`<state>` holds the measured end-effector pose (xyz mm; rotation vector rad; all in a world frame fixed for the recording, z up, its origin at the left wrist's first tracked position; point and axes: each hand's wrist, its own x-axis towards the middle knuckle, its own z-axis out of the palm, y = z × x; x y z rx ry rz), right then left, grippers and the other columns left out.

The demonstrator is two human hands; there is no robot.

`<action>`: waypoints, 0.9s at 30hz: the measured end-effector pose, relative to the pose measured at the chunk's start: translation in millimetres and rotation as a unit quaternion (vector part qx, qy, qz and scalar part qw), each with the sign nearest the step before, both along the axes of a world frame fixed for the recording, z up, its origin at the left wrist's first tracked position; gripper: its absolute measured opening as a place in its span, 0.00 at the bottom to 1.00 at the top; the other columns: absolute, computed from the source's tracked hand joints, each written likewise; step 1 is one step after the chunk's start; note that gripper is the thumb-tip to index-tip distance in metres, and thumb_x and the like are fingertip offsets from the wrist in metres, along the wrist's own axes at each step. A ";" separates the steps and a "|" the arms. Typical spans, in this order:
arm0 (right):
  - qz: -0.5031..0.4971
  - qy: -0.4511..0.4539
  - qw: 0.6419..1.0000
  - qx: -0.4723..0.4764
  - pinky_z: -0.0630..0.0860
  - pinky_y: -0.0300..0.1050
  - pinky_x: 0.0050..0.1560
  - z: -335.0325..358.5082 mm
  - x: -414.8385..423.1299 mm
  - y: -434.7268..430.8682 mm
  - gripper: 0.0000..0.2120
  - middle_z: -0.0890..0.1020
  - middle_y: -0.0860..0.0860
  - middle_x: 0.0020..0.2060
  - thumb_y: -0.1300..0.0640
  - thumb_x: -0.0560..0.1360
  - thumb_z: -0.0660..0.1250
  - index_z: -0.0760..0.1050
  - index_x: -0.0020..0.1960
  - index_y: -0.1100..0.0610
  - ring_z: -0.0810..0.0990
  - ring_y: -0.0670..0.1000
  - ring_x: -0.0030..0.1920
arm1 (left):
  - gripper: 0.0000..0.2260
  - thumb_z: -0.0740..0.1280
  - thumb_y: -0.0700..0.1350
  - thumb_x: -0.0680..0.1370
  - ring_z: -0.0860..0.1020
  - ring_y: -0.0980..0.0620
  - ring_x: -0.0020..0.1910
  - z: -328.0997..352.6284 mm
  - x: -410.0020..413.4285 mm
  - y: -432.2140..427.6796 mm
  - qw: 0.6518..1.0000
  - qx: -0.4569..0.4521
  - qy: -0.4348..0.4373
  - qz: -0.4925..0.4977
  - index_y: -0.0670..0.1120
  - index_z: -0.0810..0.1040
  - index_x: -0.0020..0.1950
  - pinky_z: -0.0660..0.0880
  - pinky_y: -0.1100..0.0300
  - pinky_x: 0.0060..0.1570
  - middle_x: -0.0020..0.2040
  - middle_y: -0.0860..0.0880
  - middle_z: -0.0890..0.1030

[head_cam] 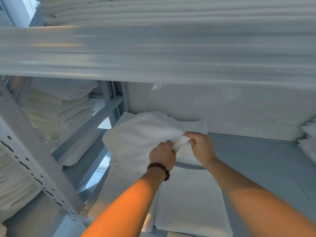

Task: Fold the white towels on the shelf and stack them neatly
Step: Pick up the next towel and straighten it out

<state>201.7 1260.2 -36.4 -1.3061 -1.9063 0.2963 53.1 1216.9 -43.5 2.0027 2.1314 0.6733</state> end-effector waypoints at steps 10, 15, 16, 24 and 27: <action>-0.033 0.147 0.988 0.024 0.80 0.52 0.48 28.6 147.3 -32.9 0.19 0.84 0.53 0.40 0.72 0.70 0.57 0.82 0.48 0.56 0.83 0.56 0.42 | 0.30 0.57 0.64 0.76 0.76 0.46 0.59 11.5 144.7 -40.2 0.992 0.064 -0.099 -0.036 0.53 0.61 0.74 0.74 0.54 0.55 0.71 0.49 0.69; -0.001 0.175 0.984 -0.008 0.73 0.41 0.37 40.5 209.1 -63.9 0.13 0.82 0.60 0.35 0.72 0.69 0.57 0.80 0.42 0.63 0.78 0.54 0.34 | 0.45 0.68 0.63 0.71 0.65 0.45 0.71 -28.7 192.0 -58.3 0.997 -0.050 -0.066 0.007 0.61 0.38 0.75 0.71 0.51 0.61 0.78 0.52 0.45; 0.011 0.185 0.983 -0.010 0.71 0.37 0.35 42.6 218.8 -70.4 0.13 0.82 0.62 0.36 0.73 0.70 0.57 0.80 0.42 0.65 0.76 0.49 0.33 | 0.46 0.69 0.60 0.71 0.58 0.44 0.74 -34.9 198.5 -60.0 0.995 -0.061 -0.072 0.017 0.62 0.36 0.74 0.69 0.50 0.63 0.78 0.52 0.43; -0.005 0.256 0.966 -0.034 0.71 0.27 0.37 38.7 289.4 -89.8 0.17 0.83 0.43 0.36 0.73 0.73 0.58 0.82 0.46 0.59 0.77 0.34 0.34 | 0.18 0.64 0.47 0.75 0.72 0.42 0.61 -55.3 220.7 -43.9 0.992 -0.091 -0.068 0.062 0.51 0.68 0.64 0.74 0.50 0.55 0.65 0.46 0.71; -0.046 0.240 0.969 -0.024 0.71 0.26 0.37 34.6 307.9 -96.4 0.17 0.82 0.49 0.39 0.72 0.74 0.57 0.81 0.47 0.57 0.77 0.32 0.35 | 0.06 0.60 0.42 0.74 0.78 0.43 0.44 -49.3 228.8 -44.0 0.996 -0.034 -0.067 0.041 0.47 0.74 0.49 0.75 0.54 0.41 0.44 0.46 0.78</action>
